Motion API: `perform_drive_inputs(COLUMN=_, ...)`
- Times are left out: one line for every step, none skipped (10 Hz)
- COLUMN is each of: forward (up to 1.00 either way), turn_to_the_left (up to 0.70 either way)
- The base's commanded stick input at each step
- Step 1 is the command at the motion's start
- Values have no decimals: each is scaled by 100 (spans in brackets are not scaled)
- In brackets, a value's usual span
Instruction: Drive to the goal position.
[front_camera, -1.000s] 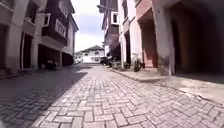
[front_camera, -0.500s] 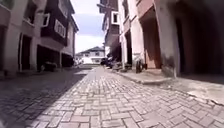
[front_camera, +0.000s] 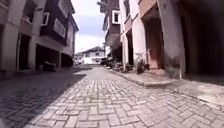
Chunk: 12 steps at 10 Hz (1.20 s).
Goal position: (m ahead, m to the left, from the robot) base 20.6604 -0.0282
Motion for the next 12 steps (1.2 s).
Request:
perform_drive_inputs(forward=50, turn_to_the_left=0)
perform_drive_inputs(forward=50, turn_to_the_left=0)
perform_drive_inputs(forward=50, turn_to_the_left=0)
perform_drive_inputs(forward=50, turn_to_the_left=0)
perform_drive_inputs(forward=50, turn_to_the_left=0)
perform_drive_inputs(forward=50, turn_to_the_left=0)
perform_drive_inputs(forward=50, turn_to_the_left=0)
perform_drive_inputs(forward=50, turn_to_the_left=0)
perform_drive_inputs(forward=50, turn_to_the_left=0)
perform_drive_inputs(forward=50, turn_to_the_left=0)
perform_drive_inputs(forward=50, turn_to_the_left=0)
perform_drive_inputs(forward=50, turn_to_the_left=0)
